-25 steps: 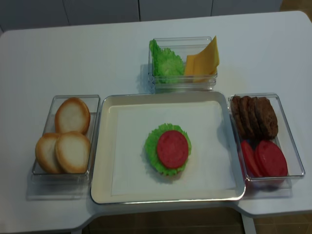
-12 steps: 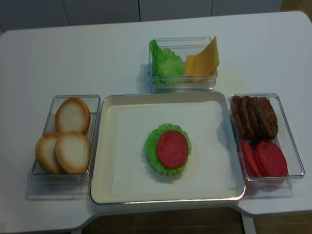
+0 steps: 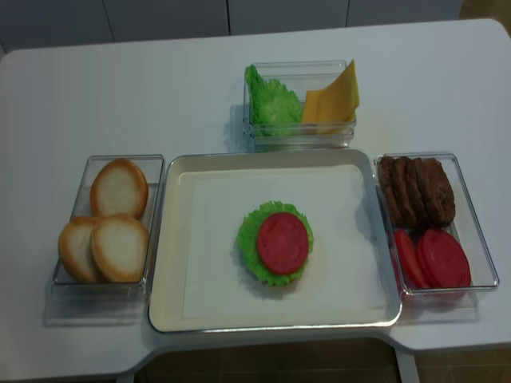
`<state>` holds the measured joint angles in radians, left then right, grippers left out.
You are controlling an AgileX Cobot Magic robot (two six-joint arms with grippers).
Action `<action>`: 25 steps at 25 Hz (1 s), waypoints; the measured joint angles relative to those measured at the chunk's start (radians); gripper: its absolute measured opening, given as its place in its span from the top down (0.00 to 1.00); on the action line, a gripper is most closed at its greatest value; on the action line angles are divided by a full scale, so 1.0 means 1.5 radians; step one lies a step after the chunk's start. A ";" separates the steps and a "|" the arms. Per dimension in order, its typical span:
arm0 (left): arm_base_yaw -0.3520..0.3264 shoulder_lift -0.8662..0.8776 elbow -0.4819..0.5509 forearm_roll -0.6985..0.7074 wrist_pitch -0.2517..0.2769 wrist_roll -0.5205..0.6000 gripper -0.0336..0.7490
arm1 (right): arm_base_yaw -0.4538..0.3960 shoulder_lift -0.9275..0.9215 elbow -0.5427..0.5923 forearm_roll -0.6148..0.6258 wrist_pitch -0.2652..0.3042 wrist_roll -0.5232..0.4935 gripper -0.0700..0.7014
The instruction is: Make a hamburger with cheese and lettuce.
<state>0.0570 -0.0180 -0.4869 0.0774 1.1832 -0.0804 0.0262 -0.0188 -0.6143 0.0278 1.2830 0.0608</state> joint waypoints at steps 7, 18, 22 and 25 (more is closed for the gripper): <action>0.000 0.000 0.000 0.000 0.000 0.000 0.41 | 0.000 -0.001 0.061 0.008 -0.050 -0.010 0.38; 0.000 0.000 0.000 0.000 0.000 0.000 0.41 | 0.000 -0.001 0.087 0.019 -0.100 -0.033 0.38; 0.000 0.000 0.000 0.000 0.000 0.000 0.41 | 0.000 -0.001 0.087 0.025 -0.100 -0.034 0.38; 0.000 0.000 0.000 0.000 0.000 0.000 0.41 | 0.000 -0.001 0.087 0.025 -0.100 -0.034 0.38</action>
<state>0.0570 -0.0180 -0.4869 0.0774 1.1832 -0.0804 0.0262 -0.0203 -0.4842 0.0654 1.1327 0.0101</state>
